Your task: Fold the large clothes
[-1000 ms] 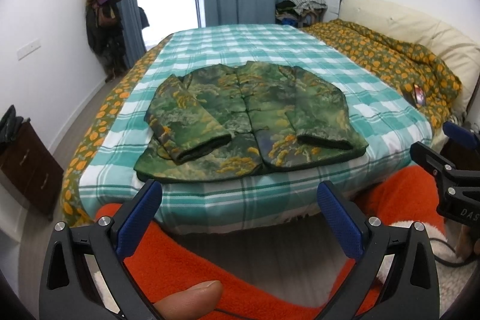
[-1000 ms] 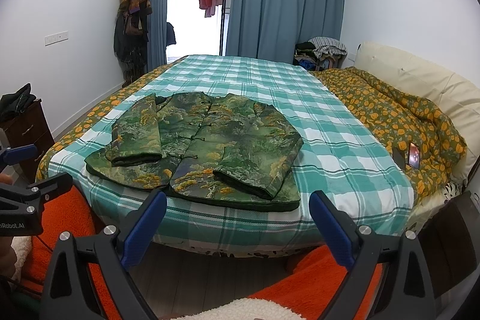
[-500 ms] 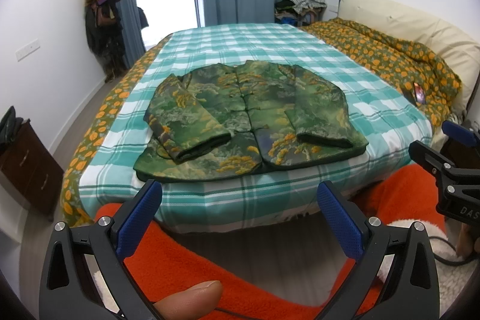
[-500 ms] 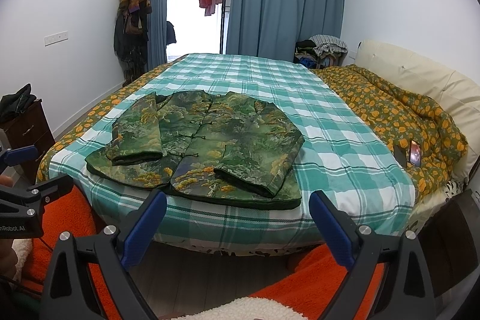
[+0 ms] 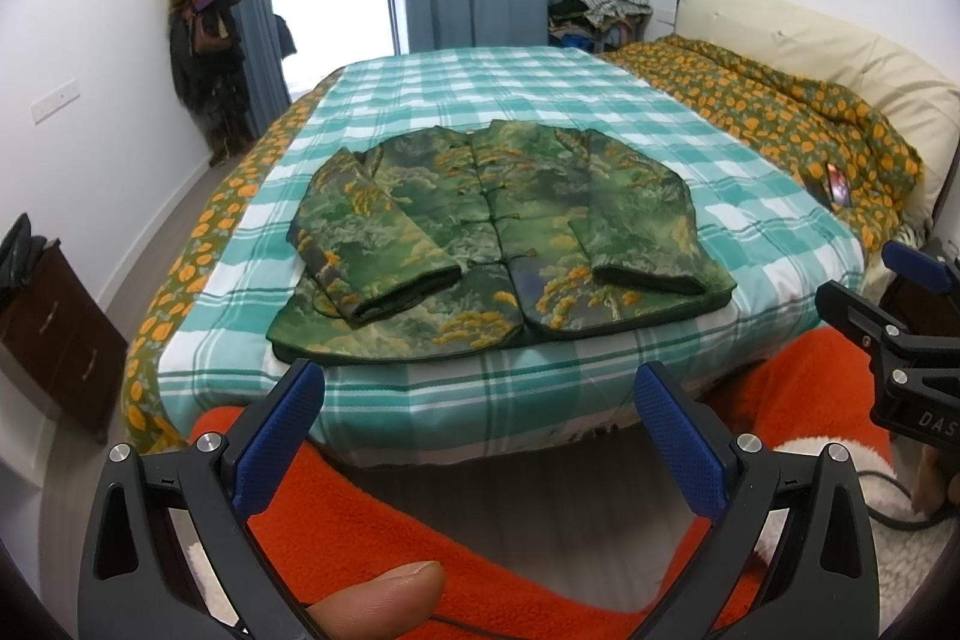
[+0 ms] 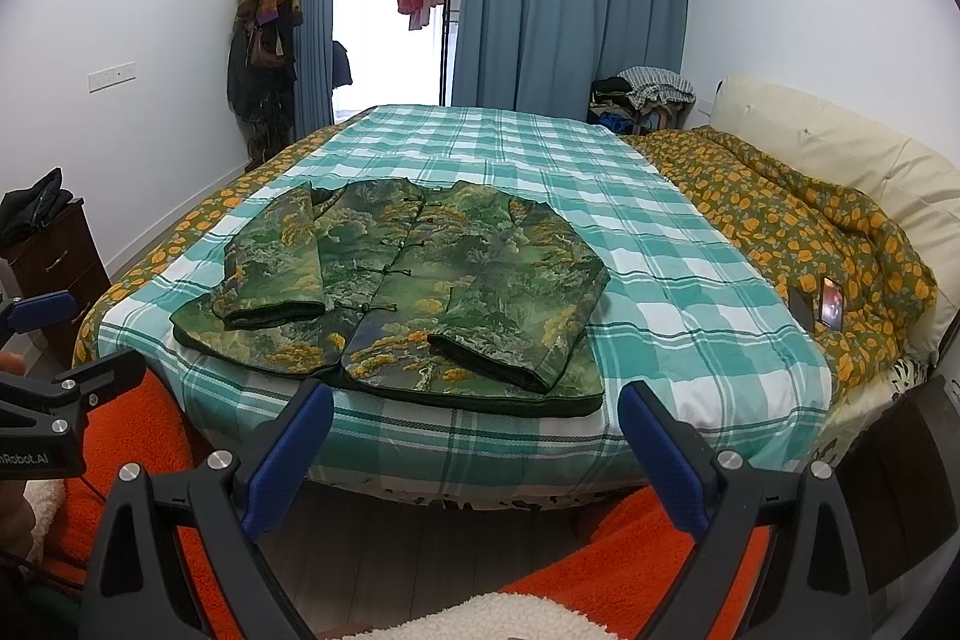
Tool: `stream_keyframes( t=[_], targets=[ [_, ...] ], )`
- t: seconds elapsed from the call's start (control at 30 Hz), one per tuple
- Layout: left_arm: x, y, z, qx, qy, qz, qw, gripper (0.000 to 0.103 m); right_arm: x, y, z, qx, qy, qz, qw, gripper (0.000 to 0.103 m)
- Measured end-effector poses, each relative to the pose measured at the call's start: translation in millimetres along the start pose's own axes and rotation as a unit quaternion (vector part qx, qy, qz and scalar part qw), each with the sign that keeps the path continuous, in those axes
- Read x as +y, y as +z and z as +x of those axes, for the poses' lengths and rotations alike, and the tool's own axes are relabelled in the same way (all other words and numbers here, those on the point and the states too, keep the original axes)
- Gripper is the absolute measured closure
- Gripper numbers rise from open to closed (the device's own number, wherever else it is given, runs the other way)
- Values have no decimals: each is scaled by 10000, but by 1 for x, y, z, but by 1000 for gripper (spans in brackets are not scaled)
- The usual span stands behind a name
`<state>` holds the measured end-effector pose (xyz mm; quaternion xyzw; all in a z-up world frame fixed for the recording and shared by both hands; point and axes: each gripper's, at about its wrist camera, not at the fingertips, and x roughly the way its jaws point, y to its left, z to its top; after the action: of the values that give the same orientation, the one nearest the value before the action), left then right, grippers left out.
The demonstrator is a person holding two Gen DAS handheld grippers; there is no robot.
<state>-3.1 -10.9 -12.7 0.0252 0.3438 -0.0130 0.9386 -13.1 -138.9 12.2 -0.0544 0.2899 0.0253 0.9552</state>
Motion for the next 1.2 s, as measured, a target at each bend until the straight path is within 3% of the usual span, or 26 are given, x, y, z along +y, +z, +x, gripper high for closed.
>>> stream_keyframes(
  t=[1.2],
  targets=[
    [-1,-2,1,1,-1,27,10000,0,0,-1,1,33,18,13,10000,5]
  ],
)
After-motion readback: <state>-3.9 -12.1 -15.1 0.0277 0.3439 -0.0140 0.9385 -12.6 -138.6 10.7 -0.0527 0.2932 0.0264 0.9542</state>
